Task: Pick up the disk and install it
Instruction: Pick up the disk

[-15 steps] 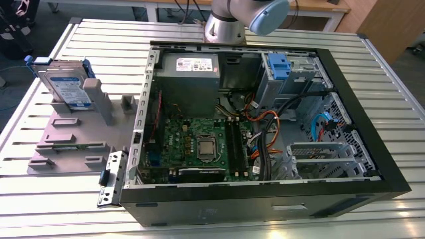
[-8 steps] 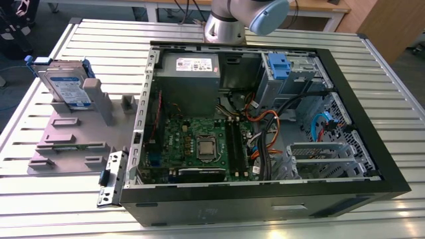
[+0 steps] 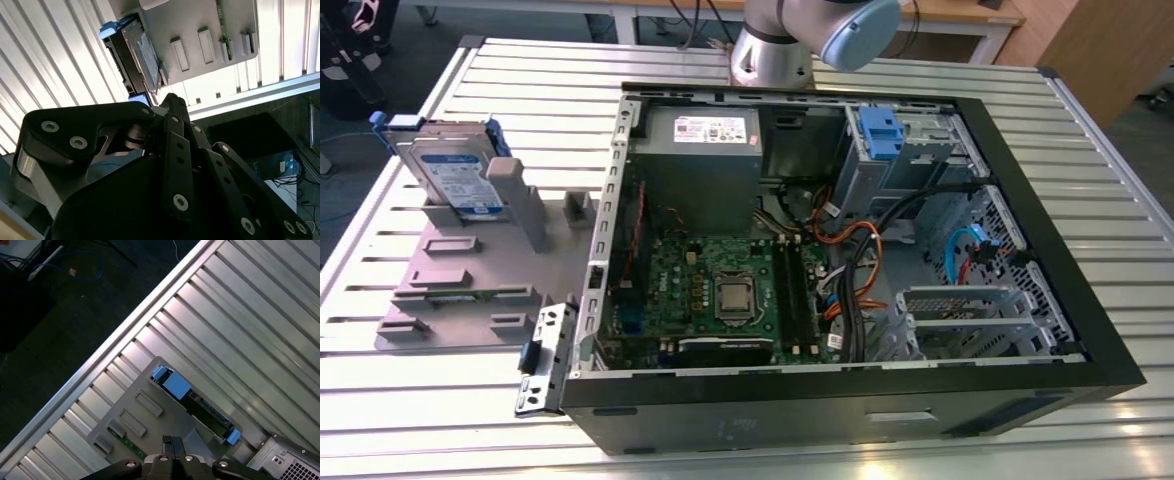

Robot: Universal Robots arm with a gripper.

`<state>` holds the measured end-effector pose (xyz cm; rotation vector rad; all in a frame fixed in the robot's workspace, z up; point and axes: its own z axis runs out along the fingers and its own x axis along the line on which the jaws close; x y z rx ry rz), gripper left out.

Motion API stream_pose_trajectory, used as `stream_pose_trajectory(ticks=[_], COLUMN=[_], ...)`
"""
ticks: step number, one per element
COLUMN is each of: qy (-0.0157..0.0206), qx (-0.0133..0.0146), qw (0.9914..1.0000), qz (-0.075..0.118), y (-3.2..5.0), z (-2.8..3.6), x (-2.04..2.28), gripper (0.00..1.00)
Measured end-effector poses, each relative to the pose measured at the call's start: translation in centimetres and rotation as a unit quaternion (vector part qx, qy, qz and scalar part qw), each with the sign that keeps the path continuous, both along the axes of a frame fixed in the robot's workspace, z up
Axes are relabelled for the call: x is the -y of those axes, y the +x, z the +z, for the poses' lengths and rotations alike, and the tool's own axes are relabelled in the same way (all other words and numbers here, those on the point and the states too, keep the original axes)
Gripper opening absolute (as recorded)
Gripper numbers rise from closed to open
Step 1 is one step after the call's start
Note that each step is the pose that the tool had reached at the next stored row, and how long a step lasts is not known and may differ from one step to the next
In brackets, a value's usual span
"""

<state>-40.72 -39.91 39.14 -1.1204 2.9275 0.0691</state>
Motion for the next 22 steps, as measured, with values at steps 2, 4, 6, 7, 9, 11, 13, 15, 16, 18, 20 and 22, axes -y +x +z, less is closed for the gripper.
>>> stream_pose_trajectory(ticks=[2, 4, 6, 7, 9, 11, 13, 15, 16, 18, 20, 22], qy=[0.0, 0.0, 0.0, 0.0, 0.0, 0.0, 0.0, 0.0, 0.0, 0.0, 0.0, 0.0], qx=[0.0, 0.0, 0.0, 0.0, 0.0, 0.0, 0.0, 0.0, 0.0, 0.0, 0.0, 0.0], qw=[1.0, 0.99999, 0.99997, 0.99995, 0.99991, 0.99987, 0.99981, 0.99975, 0.99971, 0.99963, 0.99954, 0.99945], qz=[0.003, 0.005, 0.008, 0.01, 0.013, 0.016, 0.019, 0.023, 0.024, 0.027, 0.03, 0.033], y=[0.01, 0.01, 0.01, 0.01, 0.01, 0.01, 0.01, 0.01, 0.01, 0.01, 0.01, 0.01], z=[0.0, 0.0, 0.0, 0.0, 0.0, 0.0, 0.0, 0.0, 0.0, 0.0, 0.01, 0.0], x=[0.0, 0.0, 0.0, 0.0, 0.0, 0.0, 0.0, 0.0, 0.0, 0.0, 0.0, 0.0], gripper=[0.11, 0.11, 0.11, 0.11, 0.11, 0.11, 0.11, 0.11, 0.11, 0.11, 0.11, 0.11])
